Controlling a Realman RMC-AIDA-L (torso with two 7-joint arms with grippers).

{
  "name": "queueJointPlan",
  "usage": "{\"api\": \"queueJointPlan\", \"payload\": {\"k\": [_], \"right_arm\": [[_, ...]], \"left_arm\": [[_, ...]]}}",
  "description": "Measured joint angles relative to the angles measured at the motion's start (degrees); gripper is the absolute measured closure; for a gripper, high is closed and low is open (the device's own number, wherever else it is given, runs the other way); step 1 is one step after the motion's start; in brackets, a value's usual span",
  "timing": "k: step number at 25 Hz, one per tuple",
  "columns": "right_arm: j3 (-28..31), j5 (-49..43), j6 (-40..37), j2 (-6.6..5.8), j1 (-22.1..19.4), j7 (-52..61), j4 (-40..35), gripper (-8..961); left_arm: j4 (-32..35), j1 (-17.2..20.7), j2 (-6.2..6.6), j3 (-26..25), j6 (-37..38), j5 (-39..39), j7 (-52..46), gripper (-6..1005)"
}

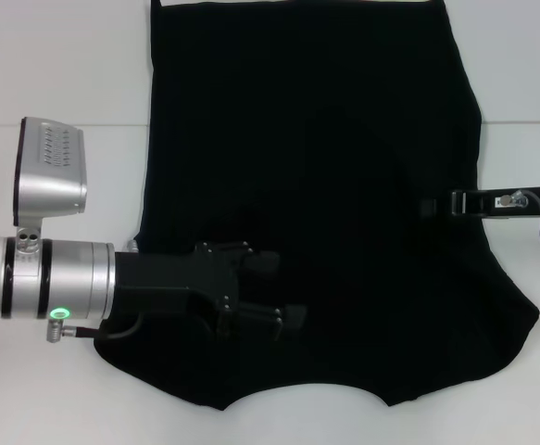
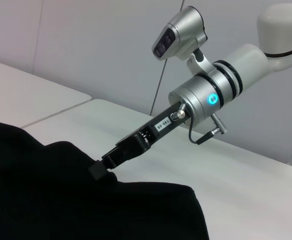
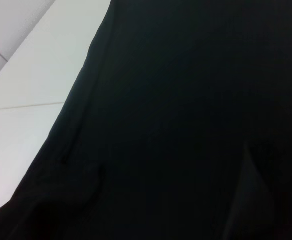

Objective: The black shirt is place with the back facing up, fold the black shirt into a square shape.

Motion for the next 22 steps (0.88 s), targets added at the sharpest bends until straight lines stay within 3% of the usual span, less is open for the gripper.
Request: {"api": "queueJointPlan", "payload": {"k": [7,14,22], "right_arm": [[0.87,3.02,-1.83,0.47,-1.87,-1.15,-4.02,743],[2.92,15.80,-9.73,1.01,-5.62,-13.91,-5.81,589],[3.26,18.54,-11.12,1.76,-4.96,-19.66,-3.85,276]], "left_arm": [[0.81,0.84,0.53,-4.02,-0.08,0.05,-1.41,79],[1.98,4.00,1.61,-9.58,0.03,1.49,-2.10,78],[7.29,8.71,1.65,-14.20,-0.17,7.11,-1.56,78]]}}
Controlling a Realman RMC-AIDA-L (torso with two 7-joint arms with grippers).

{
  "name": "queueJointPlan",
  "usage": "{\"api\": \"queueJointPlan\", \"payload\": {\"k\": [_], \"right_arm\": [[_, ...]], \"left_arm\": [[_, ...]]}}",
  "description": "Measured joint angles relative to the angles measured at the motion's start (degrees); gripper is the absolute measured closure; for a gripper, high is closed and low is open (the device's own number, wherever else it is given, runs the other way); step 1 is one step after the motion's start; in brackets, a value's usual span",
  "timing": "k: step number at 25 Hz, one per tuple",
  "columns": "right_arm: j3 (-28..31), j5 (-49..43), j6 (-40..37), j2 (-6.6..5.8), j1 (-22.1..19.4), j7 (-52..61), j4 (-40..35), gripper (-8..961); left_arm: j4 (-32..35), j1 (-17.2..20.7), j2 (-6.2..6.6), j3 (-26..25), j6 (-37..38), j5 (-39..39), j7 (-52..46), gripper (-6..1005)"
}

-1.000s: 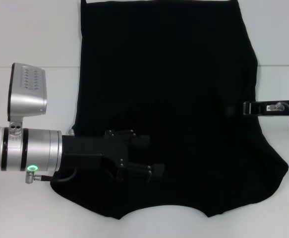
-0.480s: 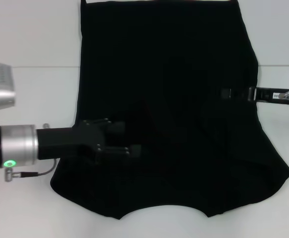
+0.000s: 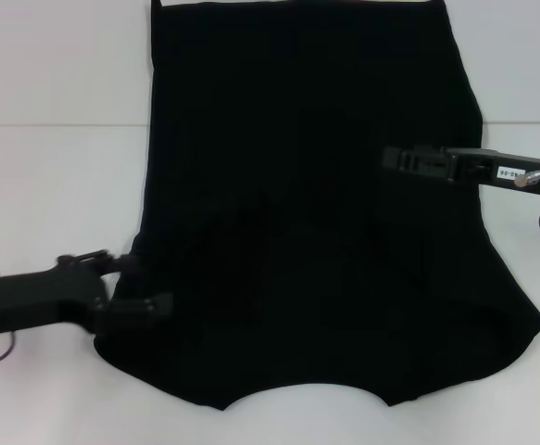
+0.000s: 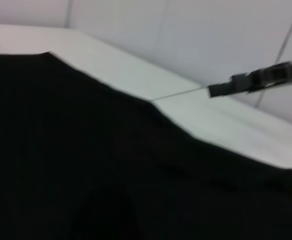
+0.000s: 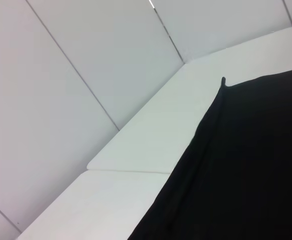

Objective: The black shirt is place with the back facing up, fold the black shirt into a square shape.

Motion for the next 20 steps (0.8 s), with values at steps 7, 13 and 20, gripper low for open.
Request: {"api": "queueJointPlan", "payload": {"k": [7,13,20], "right_arm": [[0.19,0.04,0.68,1.11,0.67,-0.96,0.42,84],[0.13,0.08,1.20,1.30,0.86,-0.93,0.46,72],[0.21,0.10,1.15,1.40,1.02,-0.79,0.47,72]], "left_arm": [[1.92,3.01,-0.46,-2.33,-1.67,5.35,1.03,78],[0.80,2.89,-0.61,-1.96,-5.53,7.12,2.29,79],[-0.89,2.10,-0.88,-0.24,-9.62,7.38,3.57,89]]}}
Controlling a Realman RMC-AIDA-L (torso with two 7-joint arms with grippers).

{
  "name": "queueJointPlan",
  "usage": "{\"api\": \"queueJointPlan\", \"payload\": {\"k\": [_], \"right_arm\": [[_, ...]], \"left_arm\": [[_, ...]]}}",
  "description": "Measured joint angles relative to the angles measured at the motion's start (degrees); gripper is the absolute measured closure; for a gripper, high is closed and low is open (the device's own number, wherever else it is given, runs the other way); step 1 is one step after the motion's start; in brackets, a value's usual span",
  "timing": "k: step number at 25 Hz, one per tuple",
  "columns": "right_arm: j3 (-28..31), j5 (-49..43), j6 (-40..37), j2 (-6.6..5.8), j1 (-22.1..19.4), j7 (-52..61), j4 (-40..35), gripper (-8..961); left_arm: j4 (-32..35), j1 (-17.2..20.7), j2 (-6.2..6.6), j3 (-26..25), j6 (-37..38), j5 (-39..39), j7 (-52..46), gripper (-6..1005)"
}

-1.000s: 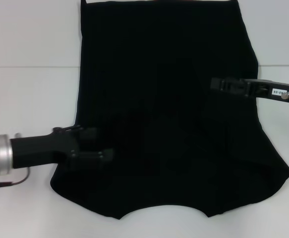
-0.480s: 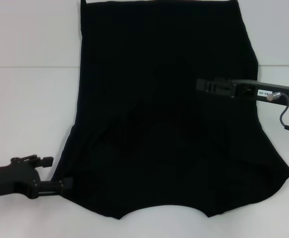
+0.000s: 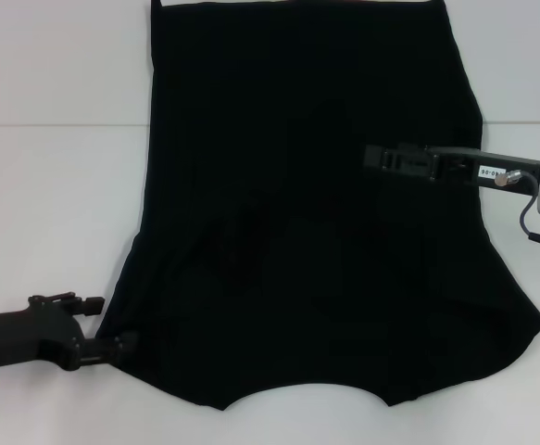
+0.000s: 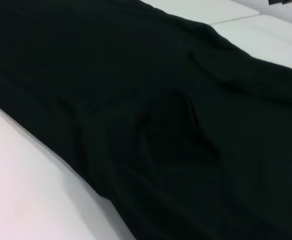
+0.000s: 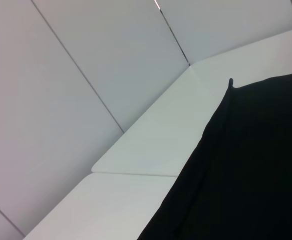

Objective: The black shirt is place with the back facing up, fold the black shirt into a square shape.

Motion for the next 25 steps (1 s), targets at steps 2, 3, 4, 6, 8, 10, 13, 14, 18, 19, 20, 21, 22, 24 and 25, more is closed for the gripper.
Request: {"api": "queueJointPlan", "payload": {"k": [2,3,4,6,8,10,13,14,18,19,20,21,22,24,25], "right_arm": [[0.02,0.00,-0.06,0.01,0.03,0.12,-0.21,72],[0.04,0.00,-0.15,0.01,0.05,0.15,-0.37,72],[0.07,0.00,-0.18,0.02,0.08,0.15,-0.42,71],[0.08,0.00,-0.20,0.02,0.12,0.13,-0.45,71],[0.08,0.00,-0.24,0.02,0.14,0.04,-0.45,71],[0.08,0.00,-0.30,0.01,0.12,-0.01,-0.44,71],[0.07,-0.01,-0.56,-0.24,0.06,0.05,-0.36,71],[0.07,-0.01,-0.58,-0.31,0.01,0.12,-0.34,71],[0.14,-0.01,-0.66,-0.49,-0.34,0.36,-0.39,71],[0.21,-0.01,-0.67,-0.51,-0.43,0.38,-0.40,71],[0.33,-0.01,-0.73,-0.56,-0.56,0.38,-0.35,71],[0.48,-0.03,-0.80,-0.65,-0.71,0.43,-0.25,71],[0.60,-0.13,-0.91,-0.79,-0.87,0.67,-0.14,71],[0.50,-0.35,-1.24,-1.27,-1.13,1.70,-0.11,71],[0.35,-0.65,-1.58,-1.70,-1.24,2.71,-0.11,72]], "left_arm": [[-0.60,-0.41,0.06,-0.04,-0.63,-0.05,-0.15,146],[-0.96,-0.61,0.12,-0.04,-0.78,-0.07,-0.23,174],[-1.39,-0.88,0.18,0.00,-0.86,-0.07,-0.27,203],[-1.57,-1.01,0.15,0.12,-0.90,0.04,-0.27,260],[-1.58,-1.02,0.10,0.08,-0.79,0.08,-0.26,326],[-1.45,-0.84,0.10,-0.10,-0.46,-0.06,-0.25,393],[-1.13,-0.67,0.11,-0.34,-0.11,-0.17,-0.27,493],[-1.06,-0.65,0.14,-0.39,0.00,-0.17,-0.30,526],[-0.96,-0.63,0.22,-0.46,0.37,-0.17,-0.31,723],[-0.94,-0.62,0.23,-0.51,0.39,-0.17,-0.32,772],[-0.94,-0.61,0.25,-0.55,0.42,-0.17,-0.36,805],[-0.88,-0.59,0.27,-0.58,0.44,-0.17,-0.53,839],[-0.72,-0.54,0.28,-0.60,0.46,-0.15,-0.81,872],[0.05,-0.22,0.29,-0.62,0.46,-0.02,-1.69,939],[0.60,0.07,0.28,-0.70,0.52,-0.01,-2.15,972]]}}
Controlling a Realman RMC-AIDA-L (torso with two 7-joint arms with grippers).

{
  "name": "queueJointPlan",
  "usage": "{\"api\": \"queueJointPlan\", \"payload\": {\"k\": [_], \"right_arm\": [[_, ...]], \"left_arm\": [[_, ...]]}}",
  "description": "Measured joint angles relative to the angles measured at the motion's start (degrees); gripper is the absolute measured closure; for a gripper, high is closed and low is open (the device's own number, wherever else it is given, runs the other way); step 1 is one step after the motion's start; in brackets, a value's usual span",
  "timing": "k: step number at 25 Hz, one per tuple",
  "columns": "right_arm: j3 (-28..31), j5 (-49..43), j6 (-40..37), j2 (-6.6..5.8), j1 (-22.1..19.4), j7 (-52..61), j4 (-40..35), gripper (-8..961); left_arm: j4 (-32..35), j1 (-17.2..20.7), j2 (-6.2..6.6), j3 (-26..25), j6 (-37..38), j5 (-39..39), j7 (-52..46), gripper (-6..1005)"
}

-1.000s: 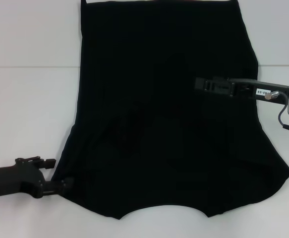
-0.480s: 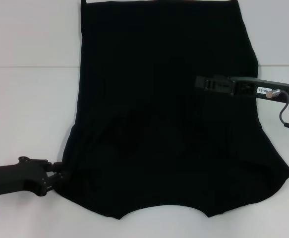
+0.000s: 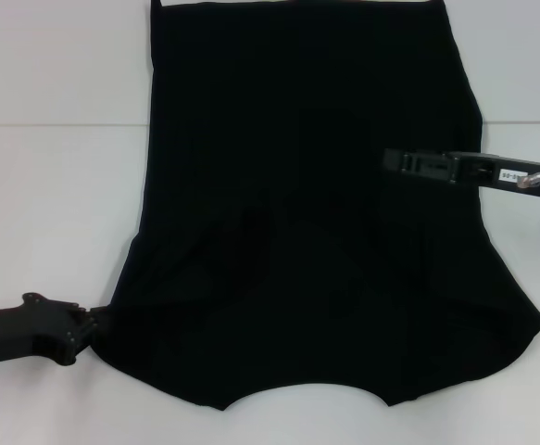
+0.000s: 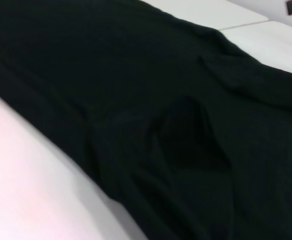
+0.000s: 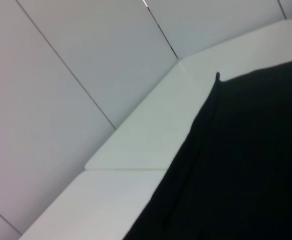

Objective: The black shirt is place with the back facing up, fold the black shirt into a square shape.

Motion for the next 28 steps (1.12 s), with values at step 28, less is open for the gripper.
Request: {"api": "queueJointPlan", "payload": {"k": [28], "right_arm": [[4.64,-16.76,-7.03,-8.04,-8.88,18.44,-0.48,72]], "left_arm": [[2.90,1.33,-0.07,-1.40,0.86,0.41,-1.82,973]]}}
